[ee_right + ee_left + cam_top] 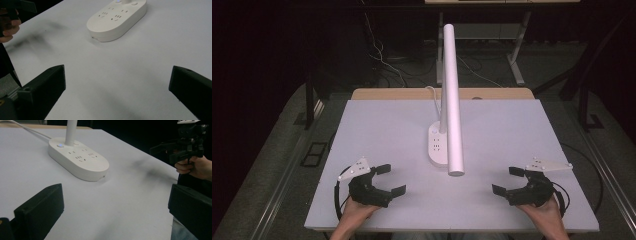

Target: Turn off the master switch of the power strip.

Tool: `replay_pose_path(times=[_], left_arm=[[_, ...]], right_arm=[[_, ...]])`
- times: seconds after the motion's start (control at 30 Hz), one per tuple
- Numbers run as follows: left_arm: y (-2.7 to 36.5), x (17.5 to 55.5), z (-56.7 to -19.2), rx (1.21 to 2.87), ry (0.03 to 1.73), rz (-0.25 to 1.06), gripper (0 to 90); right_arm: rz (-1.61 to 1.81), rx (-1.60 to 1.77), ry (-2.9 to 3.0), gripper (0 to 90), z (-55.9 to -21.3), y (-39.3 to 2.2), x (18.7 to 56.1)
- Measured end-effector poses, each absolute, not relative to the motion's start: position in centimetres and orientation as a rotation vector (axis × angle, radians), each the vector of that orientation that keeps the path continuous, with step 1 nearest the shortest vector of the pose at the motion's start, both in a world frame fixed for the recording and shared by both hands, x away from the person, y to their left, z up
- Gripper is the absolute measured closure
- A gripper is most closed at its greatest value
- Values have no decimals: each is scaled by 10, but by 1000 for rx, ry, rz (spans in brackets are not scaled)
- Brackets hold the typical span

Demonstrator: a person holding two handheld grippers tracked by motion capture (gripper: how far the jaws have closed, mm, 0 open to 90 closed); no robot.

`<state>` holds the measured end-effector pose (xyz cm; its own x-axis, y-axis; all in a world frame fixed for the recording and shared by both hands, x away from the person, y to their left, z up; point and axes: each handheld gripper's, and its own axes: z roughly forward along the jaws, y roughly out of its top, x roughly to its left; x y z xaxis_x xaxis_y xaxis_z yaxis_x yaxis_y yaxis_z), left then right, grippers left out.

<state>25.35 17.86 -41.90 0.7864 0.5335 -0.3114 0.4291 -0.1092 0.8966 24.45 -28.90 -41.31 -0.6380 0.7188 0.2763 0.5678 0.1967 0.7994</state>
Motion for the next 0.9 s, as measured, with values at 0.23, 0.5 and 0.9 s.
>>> replay_pose_path(times=[0.23,0.5,0.9], left_arm=[[179,253,-418,1740,752,115,0],[179,252,-417,1755,764,136,0],[179,251,-408,1775,753,146,0]], right_arm=[[1426,1254,2314,1,-413,-289,244],[1424,1254,2327,1,-414,-288,244],[1410,1251,2348,1,-417,-289,245]])
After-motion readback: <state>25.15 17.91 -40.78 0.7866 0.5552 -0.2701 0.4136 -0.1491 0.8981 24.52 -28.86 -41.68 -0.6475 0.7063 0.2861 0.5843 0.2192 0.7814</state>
